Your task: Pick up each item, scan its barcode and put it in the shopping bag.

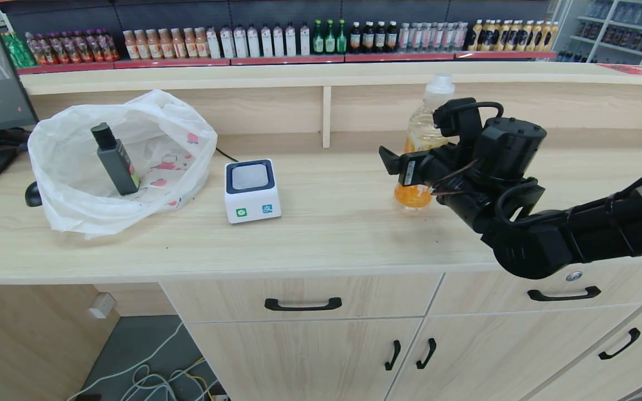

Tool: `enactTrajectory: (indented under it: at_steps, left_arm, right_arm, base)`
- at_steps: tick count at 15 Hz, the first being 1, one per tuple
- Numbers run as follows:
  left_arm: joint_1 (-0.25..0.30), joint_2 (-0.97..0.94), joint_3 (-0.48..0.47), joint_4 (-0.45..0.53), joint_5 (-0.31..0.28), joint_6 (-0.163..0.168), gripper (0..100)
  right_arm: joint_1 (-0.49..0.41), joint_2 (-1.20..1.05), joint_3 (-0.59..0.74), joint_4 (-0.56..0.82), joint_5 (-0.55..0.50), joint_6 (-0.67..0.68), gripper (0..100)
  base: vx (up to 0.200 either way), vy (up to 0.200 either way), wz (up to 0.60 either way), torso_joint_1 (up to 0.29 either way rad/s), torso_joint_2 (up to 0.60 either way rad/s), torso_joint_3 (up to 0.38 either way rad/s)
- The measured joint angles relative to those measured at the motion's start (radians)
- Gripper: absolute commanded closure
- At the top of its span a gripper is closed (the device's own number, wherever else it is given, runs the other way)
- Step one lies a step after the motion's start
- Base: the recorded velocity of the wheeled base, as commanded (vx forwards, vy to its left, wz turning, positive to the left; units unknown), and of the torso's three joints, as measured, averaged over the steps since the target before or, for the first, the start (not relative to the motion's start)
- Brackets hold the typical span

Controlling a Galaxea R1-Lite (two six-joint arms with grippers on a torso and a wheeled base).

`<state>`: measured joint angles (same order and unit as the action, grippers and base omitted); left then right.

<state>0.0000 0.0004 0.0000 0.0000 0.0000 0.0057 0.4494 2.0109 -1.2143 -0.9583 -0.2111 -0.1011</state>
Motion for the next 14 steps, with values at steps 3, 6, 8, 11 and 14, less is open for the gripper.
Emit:
enactTrajectory:
  at_steps: [3,6,8,11,14]
  left_arm:
    - [0.000,0.000,0.000,0.000,0.000,0.000,0]
    - [0.000,0.000,0.000,0.000,0.000,-0.001,0]
    - [0.000,0.000,0.000,0.000,0.000,-0.001,0]
    - [0.000,0.000,0.000,0.000,0.000,-0.001,0]
    - [0.000,0.000,0.000,0.000,0.000,-0.001,0]
  right_arm:
    - [0.000,0.010,-0.039,0.000,-0.001,0.003,0]
    - [-0.002,0.015,-0.050,0.000,0.000,0.003,100]
    - [0.001,0.017,-0.052,0.003,0.001,0.004,100]
    - [0.000,0.017,-0.051,-0.009,0.001,0.006,100]
    - [0.000,0.018,-0.046,-0.015,0.001,0.025,100]
  base:
    - [0.000,0.000,0.00,0.000,0.00,0.000]
    - [0.000,0.000,0.00,0.000,0.00,0.000]
    - [0.000,0.000,0.00,0.000,0.00,0.000]
    - [0.000,0.000,0.00,0.000,0.00,0.000]
    - [0.000,0.000,0.00,0.000,0.00,0.000]
